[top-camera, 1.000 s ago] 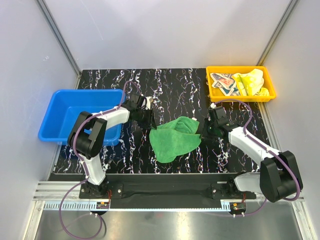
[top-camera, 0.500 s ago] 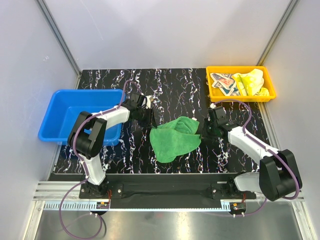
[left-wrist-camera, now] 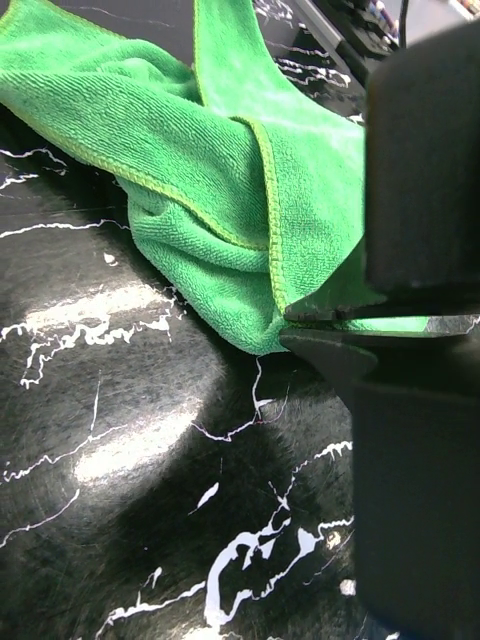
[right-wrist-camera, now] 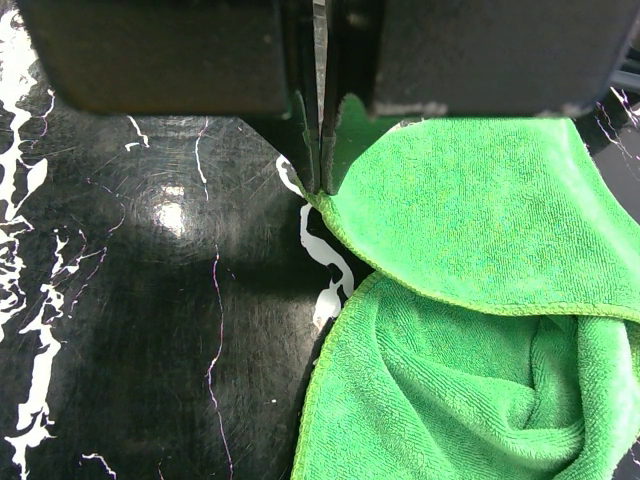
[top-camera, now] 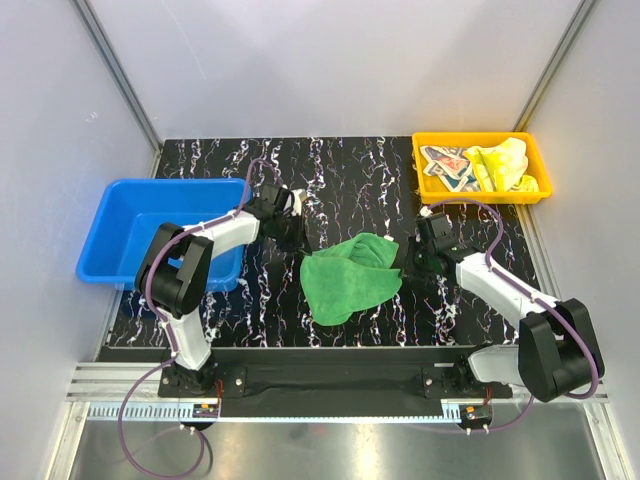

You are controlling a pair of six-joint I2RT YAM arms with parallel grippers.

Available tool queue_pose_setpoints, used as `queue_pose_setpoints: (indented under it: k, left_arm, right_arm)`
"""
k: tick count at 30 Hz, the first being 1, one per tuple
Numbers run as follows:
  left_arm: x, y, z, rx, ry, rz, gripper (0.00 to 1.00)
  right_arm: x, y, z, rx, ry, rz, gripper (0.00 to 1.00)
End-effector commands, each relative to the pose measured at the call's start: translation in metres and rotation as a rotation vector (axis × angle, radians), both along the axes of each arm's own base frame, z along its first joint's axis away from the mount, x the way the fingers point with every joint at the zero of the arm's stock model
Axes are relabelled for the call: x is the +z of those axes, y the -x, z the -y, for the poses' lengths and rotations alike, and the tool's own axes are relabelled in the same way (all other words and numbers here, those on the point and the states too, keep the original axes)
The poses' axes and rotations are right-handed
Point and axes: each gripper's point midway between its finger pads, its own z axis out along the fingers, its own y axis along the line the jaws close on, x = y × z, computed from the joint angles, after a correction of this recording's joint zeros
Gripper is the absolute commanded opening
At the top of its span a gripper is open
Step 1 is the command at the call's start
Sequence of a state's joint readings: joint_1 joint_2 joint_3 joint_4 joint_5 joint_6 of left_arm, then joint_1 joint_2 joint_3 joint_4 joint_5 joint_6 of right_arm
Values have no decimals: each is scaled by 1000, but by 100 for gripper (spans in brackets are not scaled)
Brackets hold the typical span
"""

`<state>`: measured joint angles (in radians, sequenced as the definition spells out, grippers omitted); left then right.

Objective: Fold and stack the towels
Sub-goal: Flatten out the crumpled towel

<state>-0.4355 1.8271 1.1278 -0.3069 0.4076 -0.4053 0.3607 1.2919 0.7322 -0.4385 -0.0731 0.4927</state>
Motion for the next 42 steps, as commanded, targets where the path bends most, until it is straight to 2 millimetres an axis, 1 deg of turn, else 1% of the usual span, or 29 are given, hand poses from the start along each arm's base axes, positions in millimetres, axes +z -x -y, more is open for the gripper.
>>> queue_pose_setpoints:
  k: [1, 6, 7, 8, 9, 10, 12, 13, 15, 16, 18, 19, 20, 21, 22, 24, 25, 28, 30, 32, 33, 34, 35, 36, 37, 39, 40, 41, 42]
  left_arm:
    - [22, -16, 7, 1, 33, 66, 0]
    - [40, -21, 3, 13, 11, 99, 0]
    - [56, -24, 2, 18, 7, 124, 0]
    - [64, -28, -3, 29, -17, 148, 0]
    - [86, -37, -2, 34, -10, 196, 0]
    - [96, -34, -4, 34, -22, 199, 0]
    - [130, -39, -9, 41, -31, 278, 0]
    - [155, -43, -9, 42, -23, 321, 0]
    - [211, -51, -13, 58, -4, 446, 0]
    - [227, -49, -16, 66, -5, 474, 0]
    - [284, -48, -23, 85, 22, 601, 0]
    - [301, -45, -25, 91, 34, 638, 0]
    - [318, -43, -27, 93, 48, 678, 0]
    - [351, -32, -30, 95, 87, 750, 0]
    - [366, -26, -30, 85, 113, 783, 0]
    - [403, -3, -33, 66, 182, 857, 0]
    - [414, 6, -33, 53, 211, 881, 0]
    - [430, 34, -28, -14, 296, 900, 2]
    - [416, 36, -26, -2, 307, 837, 0]
    - [395, 36, -16, -32, 330, 761, 0]
    - [368, 33, -11, -45, 321, 694, 0]
    - [355, 31, -7, -55, 328, 661, 0]
    - [335, 27, -2, -58, 323, 598, 0]
    - [305, 24, -1, -49, 295, 528, 0]
    - [286, 21, 0, -40, 274, 482, 0]
    - [227, 16, 2, -29, 217, 342, 3]
    - [211, 15, 5, -37, 214, 303, 9]
    - [194, 14, 7, -45, 203, 272, 11]
    - [161, 10, 9, -48, 175, 202, 13]
  right_arm:
    - [9, -9, -5, 19, -15, 34, 0]
    - [18, -16, 3, 3, 37, 53, 0]
    - [23, -19, 6, -4, 52, 63, 0]
    - [40, -25, 4, -3, 47, 92, 0]
    - [51, -33, 12, -29, 91, 131, 0]
    - [79, -46, 12, -40, 86, 200, 0]
    - [107, -56, 20, -57, 127, 262, 0]
    - [140, -68, 18, -63, 116, 338, 0]
    - [175, -79, 22, -63, 136, 427, 0]
    - [209, -88, 20, -68, 122, 509, 0]
    - [247, -97, 18, -42, 121, 616, 0]
    - [283, -100, 18, -45, 101, 697, 0]
    - [303, -100, 17, -41, 90, 740, 0]
    - [320, -98, 18, -30, 92, 780, 0]
    - [353, -92, 20, -36, 70, 854, 0]
    - [380, -81, 19, -7, 52, 922, 0]
    - [403, -67, 21, 15, 34, 991, 0]
    - [419, -40, 21, 55, -8, 1056, 0]
    - [411, -29, 17, 89, -38, 1034, 0]
    - [387, -22, 13, 111, -63, 987, 0]
    - [376, -21, 12, 100, -78, 958, 0]
    - [352, -21, 12, 94, -71, 908, 0]
    - [339, -21, 13, 85, -70, 880, 0]
    - [312, -22, 12, 78, -68, 818, 0]
    - [301, -21, 13, 70, -70, 792, 0]
    - [276, -23, 20, 13, -45, 730, 0]
    - [252, -23, 23, -4, -22, 675, 0]
    - [239, -25, 27, -27, -4, 647, 0]
    - [218, -24, 27, -36, 5, 598, 0]
